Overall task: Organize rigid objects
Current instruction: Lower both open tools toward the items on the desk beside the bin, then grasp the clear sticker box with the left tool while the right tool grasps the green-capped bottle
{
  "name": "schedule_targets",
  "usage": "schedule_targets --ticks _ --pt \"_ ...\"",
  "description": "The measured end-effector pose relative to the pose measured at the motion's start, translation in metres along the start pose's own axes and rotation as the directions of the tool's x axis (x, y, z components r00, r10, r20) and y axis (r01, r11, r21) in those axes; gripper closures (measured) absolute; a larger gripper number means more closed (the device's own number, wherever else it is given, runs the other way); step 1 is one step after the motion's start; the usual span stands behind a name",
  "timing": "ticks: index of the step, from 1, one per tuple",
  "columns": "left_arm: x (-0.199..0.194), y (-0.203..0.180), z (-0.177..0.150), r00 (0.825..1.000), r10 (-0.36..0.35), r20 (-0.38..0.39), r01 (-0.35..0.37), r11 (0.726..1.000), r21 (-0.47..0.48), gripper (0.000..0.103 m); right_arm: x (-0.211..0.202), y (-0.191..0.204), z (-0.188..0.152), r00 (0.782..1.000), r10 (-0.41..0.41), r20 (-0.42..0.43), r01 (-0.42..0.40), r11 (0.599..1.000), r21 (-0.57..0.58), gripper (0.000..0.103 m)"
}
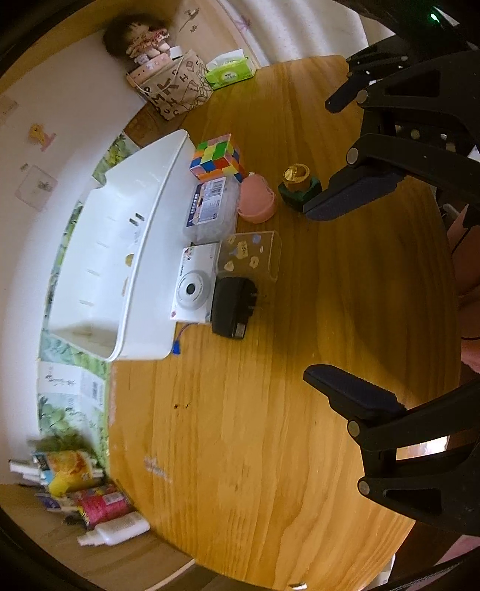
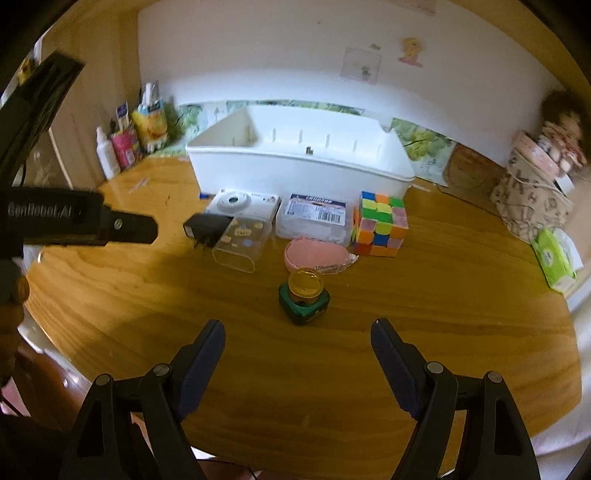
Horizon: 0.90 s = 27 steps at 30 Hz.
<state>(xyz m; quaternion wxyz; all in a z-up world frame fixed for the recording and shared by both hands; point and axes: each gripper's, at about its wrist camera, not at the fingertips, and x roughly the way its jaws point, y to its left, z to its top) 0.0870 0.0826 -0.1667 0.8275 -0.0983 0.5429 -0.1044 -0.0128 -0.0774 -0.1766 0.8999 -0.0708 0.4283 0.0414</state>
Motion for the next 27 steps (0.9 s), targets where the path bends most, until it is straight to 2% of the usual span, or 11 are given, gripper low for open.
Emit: schedule_targets --ticks 3,7,13,22,27 --pt "0.014 -0.008 0.008 0.998 0.013 -0.056 -0.014 1.000 -0.012 0.020 0.012 -0.004 0.002 1.000 -0.001 -0.019 0.000 0.999 -0.050 0.021" --pt "0.032 -0.016 0.019 0.993 0.009 -0.113 -0.014 0.999 -0.043 0.020 0.028 -0.014 0.010 0.998 0.050 -0.040 -0.054 0.995 -0.086 0.021" --pt "0.054 -0.029 0.033 0.987 0.029 -0.158 -0.041 0.997 -0.070 0.020 0.048 -0.025 0.019 0.987 0.139 -0.079 -0.148 0.982 -0.117 0.021" --pt "0.078 -0.035 0.049 0.978 0.056 -0.200 -0.083 0.988 -0.133 0.020 0.077 -0.033 0.029 0.958 0.243 -0.153 -0.266 0.952 -0.152 0.021" --pt "0.089 -0.033 0.056 0.972 0.056 -0.228 -0.097 0.980 -0.173 0.020 0.093 -0.035 0.034 0.930 0.304 -0.204 -0.339 0.927 -0.161 0.023"
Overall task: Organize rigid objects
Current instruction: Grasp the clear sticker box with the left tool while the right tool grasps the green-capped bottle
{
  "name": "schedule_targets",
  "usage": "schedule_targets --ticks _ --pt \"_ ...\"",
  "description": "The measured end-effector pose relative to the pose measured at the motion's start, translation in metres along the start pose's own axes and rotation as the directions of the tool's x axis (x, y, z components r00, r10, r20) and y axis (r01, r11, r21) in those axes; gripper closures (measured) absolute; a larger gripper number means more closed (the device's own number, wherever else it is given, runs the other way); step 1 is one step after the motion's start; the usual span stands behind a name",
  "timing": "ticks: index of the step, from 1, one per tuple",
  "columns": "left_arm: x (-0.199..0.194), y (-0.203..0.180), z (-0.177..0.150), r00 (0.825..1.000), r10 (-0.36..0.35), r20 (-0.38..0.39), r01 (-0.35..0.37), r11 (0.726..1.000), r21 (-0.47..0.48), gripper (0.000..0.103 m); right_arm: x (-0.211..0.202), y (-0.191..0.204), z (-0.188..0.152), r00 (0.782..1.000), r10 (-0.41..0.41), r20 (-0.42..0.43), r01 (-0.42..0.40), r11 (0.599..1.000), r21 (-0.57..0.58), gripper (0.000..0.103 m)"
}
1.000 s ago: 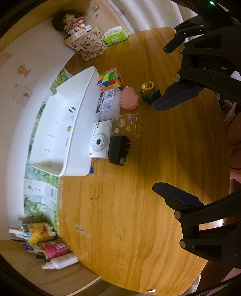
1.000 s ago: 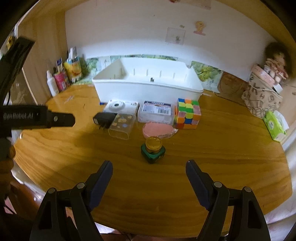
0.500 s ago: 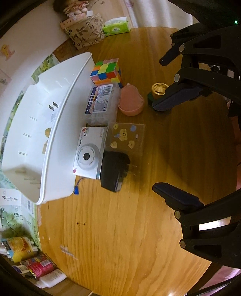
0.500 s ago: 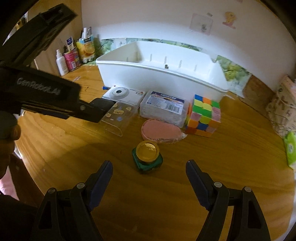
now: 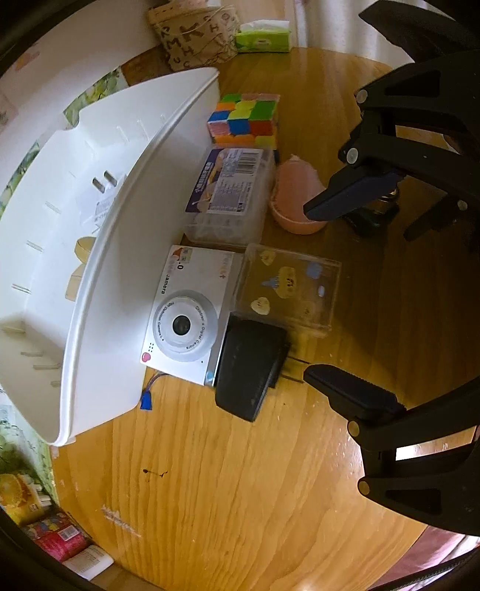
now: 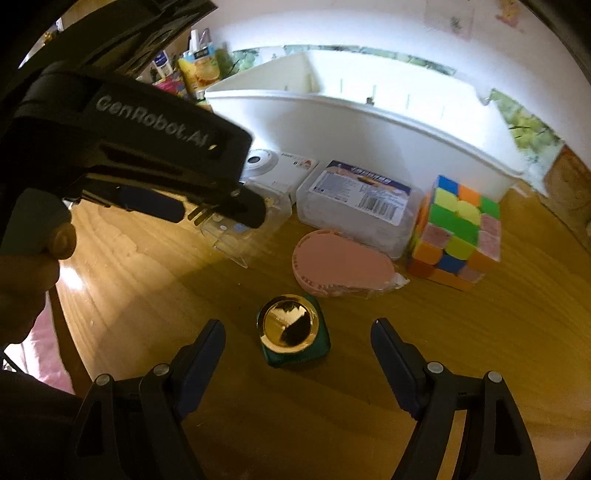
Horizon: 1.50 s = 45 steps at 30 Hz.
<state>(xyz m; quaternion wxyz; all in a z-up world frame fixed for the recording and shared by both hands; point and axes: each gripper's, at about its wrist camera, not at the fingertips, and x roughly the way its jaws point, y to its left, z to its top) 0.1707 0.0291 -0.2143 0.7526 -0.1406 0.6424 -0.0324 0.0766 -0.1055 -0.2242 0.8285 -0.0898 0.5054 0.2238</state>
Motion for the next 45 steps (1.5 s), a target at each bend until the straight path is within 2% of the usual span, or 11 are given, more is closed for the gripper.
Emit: schedule_targets --ticks 12,16,18,23,27,39,41,43,45 --pt "0.013 0.016 0.018 0.998 -0.003 -0.057 -0.004 0.993 -0.116 0.022 0.029 -0.002 0.029 0.985 0.146 -0.090 -0.151 0.987 -0.054 0.046" --pt "0.016 0.017 0.022 0.997 -0.005 -0.074 -0.004 0.992 -0.125 0.024 0.035 0.004 0.036 0.980 0.171 -0.101 -0.179 0.980 -0.083 0.048" --pt "0.020 0.018 0.030 0.996 -0.004 -0.085 -0.007 0.992 -0.128 0.032 0.037 0.009 0.038 0.979 0.177 -0.105 -0.187 0.978 -0.092 0.049" --pt "0.027 0.019 0.037 0.994 -0.032 -0.100 0.016 0.987 -0.160 0.033 0.040 0.011 0.040 0.978 0.182 -0.105 -0.193 0.976 -0.104 0.059" --pt "0.030 0.023 0.041 0.991 -0.078 -0.109 0.057 0.981 -0.185 0.041 0.038 0.014 0.034 0.976 0.191 -0.104 -0.201 0.974 -0.104 0.059" --pt "0.024 0.037 0.035 0.992 -0.094 -0.086 0.072 0.971 -0.228 0.046 0.034 -0.005 0.031 0.971 0.213 -0.112 -0.223 0.970 -0.095 0.060" --pt "0.018 0.041 0.028 0.993 -0.091 -0.076 0.071 0.970 -0.232 0.049 0.033 -0.007 0.031 0.970 0.215 -0.115 -0.226 0.970 -0.093 0.060" --pt "0.012 0.047 0.025 0.994 -0.098 -0.052 0.081 0.963 -0.257 0.065 0.031 -0.010 0.032 0.969 0.216 -0.118 -0.227 0.970 -0.090 0.060" --pt "0.010 0.056 0.020 0.993 -0.113 -0.045 0.096 0.955 -0.281 0.074 0.030 -0.011 0.029 0.969 0.218 -0.118 -0.228 0.970 -0.085 0.060"
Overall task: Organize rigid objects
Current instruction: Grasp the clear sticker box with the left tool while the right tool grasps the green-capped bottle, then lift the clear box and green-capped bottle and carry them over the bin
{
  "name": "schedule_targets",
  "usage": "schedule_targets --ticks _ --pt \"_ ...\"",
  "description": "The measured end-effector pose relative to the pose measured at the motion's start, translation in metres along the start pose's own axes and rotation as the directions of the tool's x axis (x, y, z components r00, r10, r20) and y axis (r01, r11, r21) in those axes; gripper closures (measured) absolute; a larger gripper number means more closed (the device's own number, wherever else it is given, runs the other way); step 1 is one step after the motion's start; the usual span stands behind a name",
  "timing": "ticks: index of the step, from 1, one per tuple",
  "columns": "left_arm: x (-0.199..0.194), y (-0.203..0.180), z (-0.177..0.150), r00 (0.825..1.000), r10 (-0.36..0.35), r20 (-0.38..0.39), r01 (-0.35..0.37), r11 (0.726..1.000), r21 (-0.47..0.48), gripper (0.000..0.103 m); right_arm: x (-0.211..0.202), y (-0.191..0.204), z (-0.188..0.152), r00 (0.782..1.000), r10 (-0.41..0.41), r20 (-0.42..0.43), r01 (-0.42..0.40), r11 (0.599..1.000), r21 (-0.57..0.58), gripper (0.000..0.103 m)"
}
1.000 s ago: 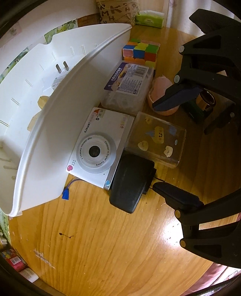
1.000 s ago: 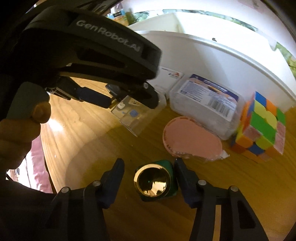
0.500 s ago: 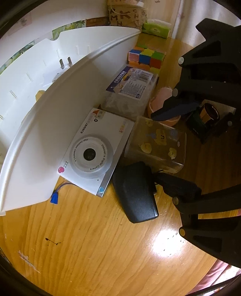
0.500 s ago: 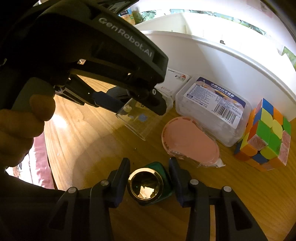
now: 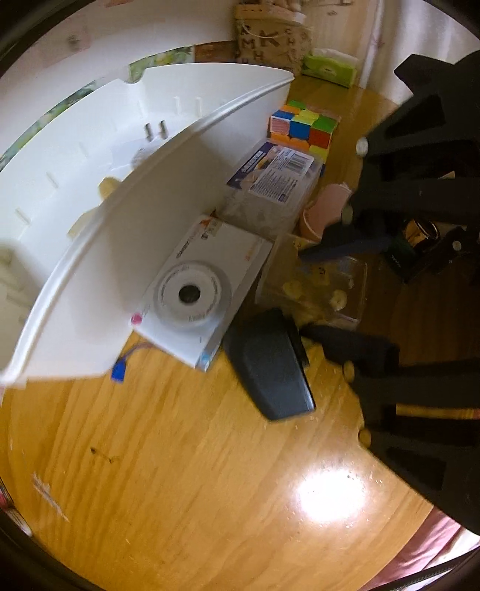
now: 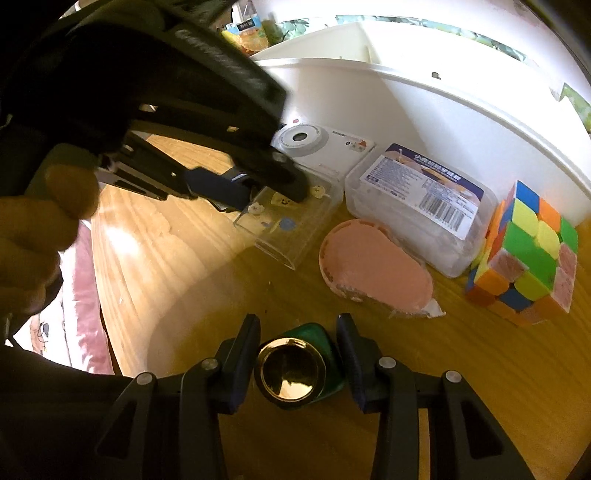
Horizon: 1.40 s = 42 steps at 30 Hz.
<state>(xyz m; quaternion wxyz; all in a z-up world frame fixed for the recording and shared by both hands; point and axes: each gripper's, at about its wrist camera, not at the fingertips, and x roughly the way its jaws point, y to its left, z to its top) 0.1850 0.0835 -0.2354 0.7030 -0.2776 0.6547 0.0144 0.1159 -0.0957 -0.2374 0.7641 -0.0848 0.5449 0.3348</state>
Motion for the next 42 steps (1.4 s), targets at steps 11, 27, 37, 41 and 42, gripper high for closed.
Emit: schedule_targets --ticks 11,27,37,41,42 --pt "-0.025 0.017 -0.004 0.999 0.007 0.054 -0.004 0.999 -0.044 0.093 -0.014 0.000 -0.010 1.000 0.001 0.018 0.000 1.000 -0.029 0.061" --pt "-0.009 -0.015 0.003 0.993 0.112 0.038 -0.112 0.994 -0.015 0.041 -0.043 -0.023 -0.027 0.999 -0.034 0.039 0.035 0.999 -0.029 0.063" --pt "0.013 -0.030 -0.004 0.983 0.184 -0.006 -0.184 0.983 0.005 0.041 -0.058 -0.041 -0.038 0.998 -0.043 0.056 0.042 0.999 0.004 0.063" --pt "0.026 -0.042 -0.002 0.980 0.198 -0.017 -0.198 0.980 -0.007 0.042 -0.060 -0.046 -0.040 0.997 -0.051 0.060 0.050 0.999 0.019 0.063" --pt "0.031 -0.047 -0.004 0.979 0.203 -0.020 -0.203 0.979 -0.004 0.041 -0.061 -0.047 -0.040 0.997 -0.053 0.061 0.052 0.998 0.023 0.063"
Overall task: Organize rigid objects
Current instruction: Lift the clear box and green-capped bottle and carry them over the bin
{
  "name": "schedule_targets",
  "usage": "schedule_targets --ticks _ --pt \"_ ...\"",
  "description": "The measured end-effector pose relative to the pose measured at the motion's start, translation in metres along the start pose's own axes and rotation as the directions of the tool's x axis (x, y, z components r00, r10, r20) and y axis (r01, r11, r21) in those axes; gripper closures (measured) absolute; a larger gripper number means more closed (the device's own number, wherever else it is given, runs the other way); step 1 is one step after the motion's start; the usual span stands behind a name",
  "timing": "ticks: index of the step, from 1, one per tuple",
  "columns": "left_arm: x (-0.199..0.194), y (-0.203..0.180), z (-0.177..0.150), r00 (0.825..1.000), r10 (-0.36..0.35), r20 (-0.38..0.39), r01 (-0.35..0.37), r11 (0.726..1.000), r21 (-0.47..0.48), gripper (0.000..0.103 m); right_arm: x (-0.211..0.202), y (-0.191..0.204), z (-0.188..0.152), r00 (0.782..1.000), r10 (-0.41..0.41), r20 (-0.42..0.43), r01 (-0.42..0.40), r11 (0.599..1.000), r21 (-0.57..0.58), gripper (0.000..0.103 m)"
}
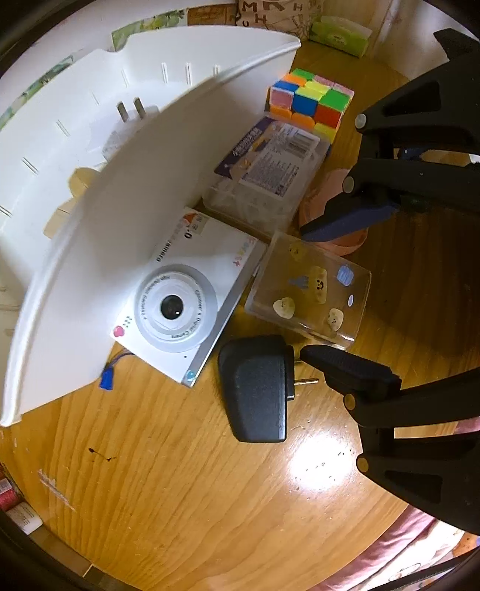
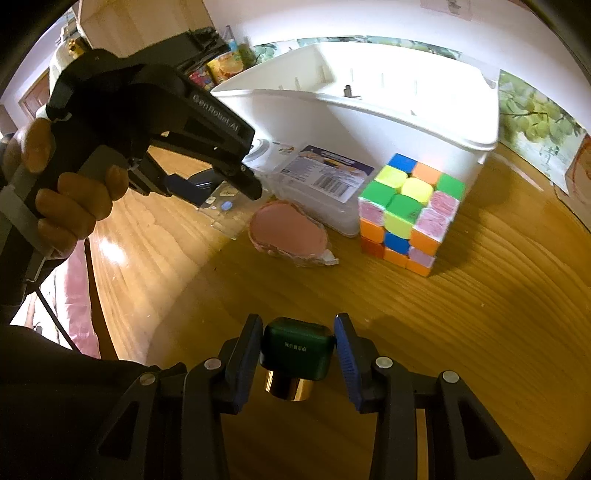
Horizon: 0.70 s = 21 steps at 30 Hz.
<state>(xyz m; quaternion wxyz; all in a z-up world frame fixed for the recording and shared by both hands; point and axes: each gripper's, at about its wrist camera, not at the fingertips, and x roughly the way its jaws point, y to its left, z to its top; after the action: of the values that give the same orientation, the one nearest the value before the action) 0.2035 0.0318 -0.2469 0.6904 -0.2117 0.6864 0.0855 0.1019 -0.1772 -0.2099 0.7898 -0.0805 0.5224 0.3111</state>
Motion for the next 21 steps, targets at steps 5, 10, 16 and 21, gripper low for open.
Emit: schedule_targets --ticks 5,10,16,21 --pt "0.006 -0.012 0.000 0.999 0.035 0.009 -0.036 0.999 0.025 0.041 -0.005 -0.009 -0.005 1.000 -0.010 0.004 0.010 1.000 0.023 0.063" --pt "0.010 -0.024 -0.001 0.999 0.046 0.013 -0.047 0.998 0.042 0.042 -0.011 -0.014 -0.004 1.000 -0.011 0.015 0.011 0.999 0.044 0.063" --pt "-0.005 -0.019 -0.005 0.999 0.046 0.002 -0.046 0.997 0.058 0.043 -0.022 -0.017 -0.001 0.999 -0.013 0.033 0.011 0.999 0.052 0.063" --pt "-0.009 -0.015 -0.021 1.000 0.026 -0.004 -0.026 0.998 0.066 0.043 -0.028 -0.014 0.007 0.999 -0.016 0.052 0.013 0.999 0.053 0.063"
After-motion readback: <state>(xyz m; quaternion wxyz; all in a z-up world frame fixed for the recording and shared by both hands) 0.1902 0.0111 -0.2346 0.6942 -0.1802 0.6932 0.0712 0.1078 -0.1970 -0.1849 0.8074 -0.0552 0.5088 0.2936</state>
